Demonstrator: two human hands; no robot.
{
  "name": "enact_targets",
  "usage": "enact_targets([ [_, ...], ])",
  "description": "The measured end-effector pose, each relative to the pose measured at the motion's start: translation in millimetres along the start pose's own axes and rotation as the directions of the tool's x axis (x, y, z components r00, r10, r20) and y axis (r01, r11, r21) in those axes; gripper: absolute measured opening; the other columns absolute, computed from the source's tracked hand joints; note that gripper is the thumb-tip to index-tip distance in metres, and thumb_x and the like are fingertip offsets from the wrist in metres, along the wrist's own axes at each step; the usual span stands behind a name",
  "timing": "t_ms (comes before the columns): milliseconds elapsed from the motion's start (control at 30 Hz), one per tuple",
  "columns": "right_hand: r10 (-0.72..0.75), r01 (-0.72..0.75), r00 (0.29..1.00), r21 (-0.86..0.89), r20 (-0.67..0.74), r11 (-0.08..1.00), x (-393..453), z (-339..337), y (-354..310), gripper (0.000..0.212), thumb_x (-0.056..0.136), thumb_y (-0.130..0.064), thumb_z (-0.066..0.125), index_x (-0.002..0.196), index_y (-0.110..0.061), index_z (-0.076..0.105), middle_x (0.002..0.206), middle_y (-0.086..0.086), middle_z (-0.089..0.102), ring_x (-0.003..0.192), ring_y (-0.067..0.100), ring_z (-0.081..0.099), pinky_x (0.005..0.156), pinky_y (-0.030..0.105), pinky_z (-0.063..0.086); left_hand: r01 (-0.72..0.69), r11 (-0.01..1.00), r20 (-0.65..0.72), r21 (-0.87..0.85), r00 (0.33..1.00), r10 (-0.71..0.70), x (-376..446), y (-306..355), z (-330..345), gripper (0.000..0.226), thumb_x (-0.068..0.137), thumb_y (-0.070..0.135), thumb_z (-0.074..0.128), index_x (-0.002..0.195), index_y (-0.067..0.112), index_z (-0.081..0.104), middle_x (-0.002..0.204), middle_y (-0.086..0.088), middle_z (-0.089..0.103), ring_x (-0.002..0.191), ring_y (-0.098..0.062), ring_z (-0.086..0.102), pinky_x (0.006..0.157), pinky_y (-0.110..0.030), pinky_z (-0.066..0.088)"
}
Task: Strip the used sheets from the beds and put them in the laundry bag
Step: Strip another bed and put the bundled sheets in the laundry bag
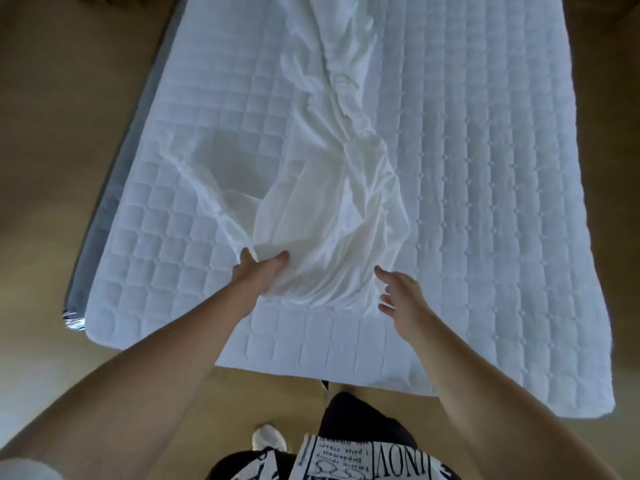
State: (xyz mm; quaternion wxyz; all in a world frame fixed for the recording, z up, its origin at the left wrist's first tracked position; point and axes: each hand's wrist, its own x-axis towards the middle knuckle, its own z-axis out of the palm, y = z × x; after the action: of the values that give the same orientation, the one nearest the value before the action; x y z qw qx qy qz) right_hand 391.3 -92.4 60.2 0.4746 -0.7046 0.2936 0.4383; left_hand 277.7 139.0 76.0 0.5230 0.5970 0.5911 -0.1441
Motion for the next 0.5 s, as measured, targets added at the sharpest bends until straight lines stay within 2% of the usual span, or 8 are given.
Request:
enact_targets([
  [67,0.081,-0.08,0.997,-0.051,0.009,0.995,24.2,-0.3,14.6,0.054,0.088,-0.052,0.077,0.12,-0.015,0.054,0.14,0.015,0.053,0.122,0.029,0.056,0.106,0.045,0.05,0.094,0.995,0.05,-0.046,0.995,-0.091,15.6,-12.5,6.1,0.097,0.081,0.064,0.076,0.156,0.027,0.028,0.151,-0.002,0.045,0.13,-0.034,0.051,0.078,-0.037,0.049],
  [100,0.103,-0.101,0.994,-0.063,0.028,0.993,36.1,1.0,19.9,0.068,0.084,-0.06,0.077,0.128,-0.014,0.053,0.145,0.012,0.051,0.125,0.028,0.054,0.108,0.045,0.048,0.121,0.99,0.086,-0.068,0.99,-0.115,23.3,-16.5,9.2,0.097,0.079,0.067,0.076,0.155,0.031,0.028,0.15,0.001,0.046,0.129,-0.033,0.052,0.079,-0.039,0.05],
  [167,0.12,-0.115,0.99,-0.069,0.077,0.991,55.1,7.4,27.0,0.097,0.074,-0.071,0.078,0.149,-0.02,0.044,0.153,0.003,0.047,0.134,0.025,0.05,0.112,0.049,0.043,0.171,0.978,0.167,-0.122,0.975,-0.15,34.9,-20.7,17.4,0.096,0.074,0.069,0.078,0.153,0.041,0.03,0.146,0.009,0.046,0.13,-0.028,0.05,0.098,-0.051,0.05],
  [233,0.095,-0.087,0.983,-0.054,0.156,0.995,61.5,17.3,24.6,0.092,0.08,-0.07,0.074,0.154,-0.028,0.04,0.153,-0.004,0.047,0.134,0.021,0.049,0.115,0.053,0.038,0.217,0.961,0.221,-0.171,0.959,-0.177,39.7,-19.9,26.9,0.087,0.073,0.066,0.081,0.146,0.042,0.04,0.14,0.011,0.051,0.126,-0.024,0.054,0.1,-0.055,0.054],
  [333,0.063,-0.052,0.97,-0.053,0.234,0.997,61.2,33.6,18.9,0.08,0.084,-0.071,0.069,0.151,-0.037,0.042,0.147,-0.009,0.055,0.132,0.021,0.053,0.114,0.055,0.038,0.223,0.954,0.211,-0.201,0.961,-0.18,37.6,-15.5,41.9,0.073,0.075,0.059,0.083,0.135,0.031,0.055,0.128,0.002,0.064,0.109,-0.025,0.067,0.083,-0.046,0.063],
  [400,0.053,-0.039,0.965,-0.057,0.256,0.998,54.6,38.5,15.3,0.085,0.076,-0.078,0.07,0.147,-0.04,0.046,0.141,-0.011,0.061,0.127,0.02,0.059,0.105,0.051,0.046,0.209,0.962,0.207,-0.177,0.963,-0.171,29.2,-10.4,46.9,0.078,0.072,0.063,0.083,0.134,0.024,0.057,0.122,0.0,0.068,0.102,-0.025,0.07,0.077,-0.042,0.065],
  [433,0.044,-0.032,0.965,-0.048,0.258,0.998,50.9,38.9,13.5,0.082,0.076,-0.078,0.071,0.144,-0.039,0.051,0.135,-0.011,0.065,0.122,0.018,0.063,0.097,0.046,0.052,0.199,0.968,0.208,-0.156,0.964,-0.164,23.9,-7.4,46.9,0.082,0.068,0.068,0.082,0.132,0.024,0.058,0.12,0.0,0.069,0.101,-0.025,0.071,0.078,-0.042,0.065],
  [500,0.023,-0.023,0.977,-0.002,0.214,1.0,41.7,38.0,6.8,0.064,0.083,-0.068,0.073,0.133,-0.03,0.063,0.121,-0.007,0.074,0.108,0.017,0.07,0.083,0.037,0.057,0.166,0.982,0.221,-0.094,0.965,-0.142,13.4,-0.7,43.3,0.09,0.06,0.076,0.08,0.13,0.024,0.059,0.12,0.002,0.069,0.105,-0.025,0.068,0.084,-0.042,0.062],
])
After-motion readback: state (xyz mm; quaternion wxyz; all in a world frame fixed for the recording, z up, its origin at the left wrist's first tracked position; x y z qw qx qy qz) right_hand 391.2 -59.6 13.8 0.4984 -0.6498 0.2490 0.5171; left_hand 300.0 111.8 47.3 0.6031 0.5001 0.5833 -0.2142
